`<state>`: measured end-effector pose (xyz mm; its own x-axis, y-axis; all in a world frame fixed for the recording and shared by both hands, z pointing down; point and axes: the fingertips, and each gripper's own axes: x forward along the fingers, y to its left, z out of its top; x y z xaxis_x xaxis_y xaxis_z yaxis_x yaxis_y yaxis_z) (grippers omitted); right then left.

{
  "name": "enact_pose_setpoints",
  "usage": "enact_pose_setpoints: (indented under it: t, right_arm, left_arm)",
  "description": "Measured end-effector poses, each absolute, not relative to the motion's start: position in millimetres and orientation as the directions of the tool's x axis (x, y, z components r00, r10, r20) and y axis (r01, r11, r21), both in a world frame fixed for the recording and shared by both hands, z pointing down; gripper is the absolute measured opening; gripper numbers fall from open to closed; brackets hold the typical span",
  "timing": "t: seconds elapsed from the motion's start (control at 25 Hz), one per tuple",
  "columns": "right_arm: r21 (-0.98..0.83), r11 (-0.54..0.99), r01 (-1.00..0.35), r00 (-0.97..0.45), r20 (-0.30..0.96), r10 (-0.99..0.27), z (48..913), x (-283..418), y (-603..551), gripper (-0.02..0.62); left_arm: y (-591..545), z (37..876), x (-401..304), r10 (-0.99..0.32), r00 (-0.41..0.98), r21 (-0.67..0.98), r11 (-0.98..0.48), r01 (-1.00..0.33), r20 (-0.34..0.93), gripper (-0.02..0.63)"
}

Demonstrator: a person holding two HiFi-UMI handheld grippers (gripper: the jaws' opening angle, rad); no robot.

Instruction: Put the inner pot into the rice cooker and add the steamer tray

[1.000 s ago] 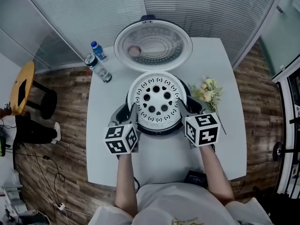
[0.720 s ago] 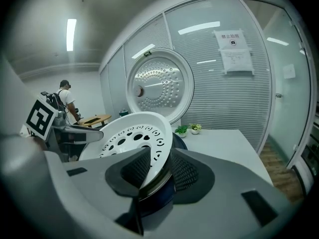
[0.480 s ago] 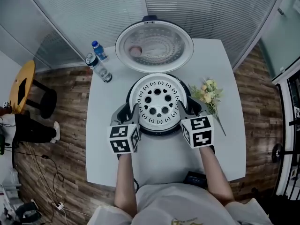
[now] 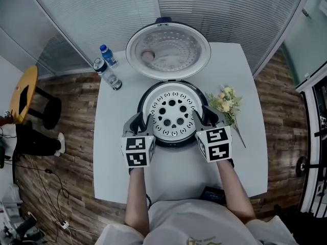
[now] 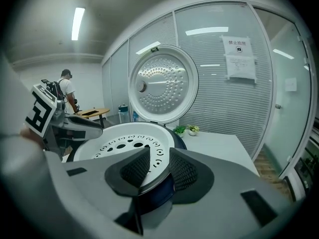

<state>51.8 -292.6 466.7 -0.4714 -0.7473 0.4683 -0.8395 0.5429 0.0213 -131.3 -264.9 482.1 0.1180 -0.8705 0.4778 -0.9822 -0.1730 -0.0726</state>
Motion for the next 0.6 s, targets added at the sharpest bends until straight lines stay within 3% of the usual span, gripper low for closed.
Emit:
enact_pose_setpoints:
  t: [0.4,0.6]
  right_arm:
    - [-0.156,0.512,-0.845,-0.532,0.347,-0.773,439.6,72.1,-273.1,0.123]
    - [-0.194,0.522,-0.831,-0.556,0.312,-0.77,433.7,76.9,-251.8,0.089]
  left_arm:
    - [-249.3,467.9,-126.5,-0.889,0.123,-0.045,-0.159,-0.986,0.44,0.11]
    - [-235.9,458.3,-113.8,-0.899,0.143,-0.039,-0.175,-0.984,0.414,0.112]
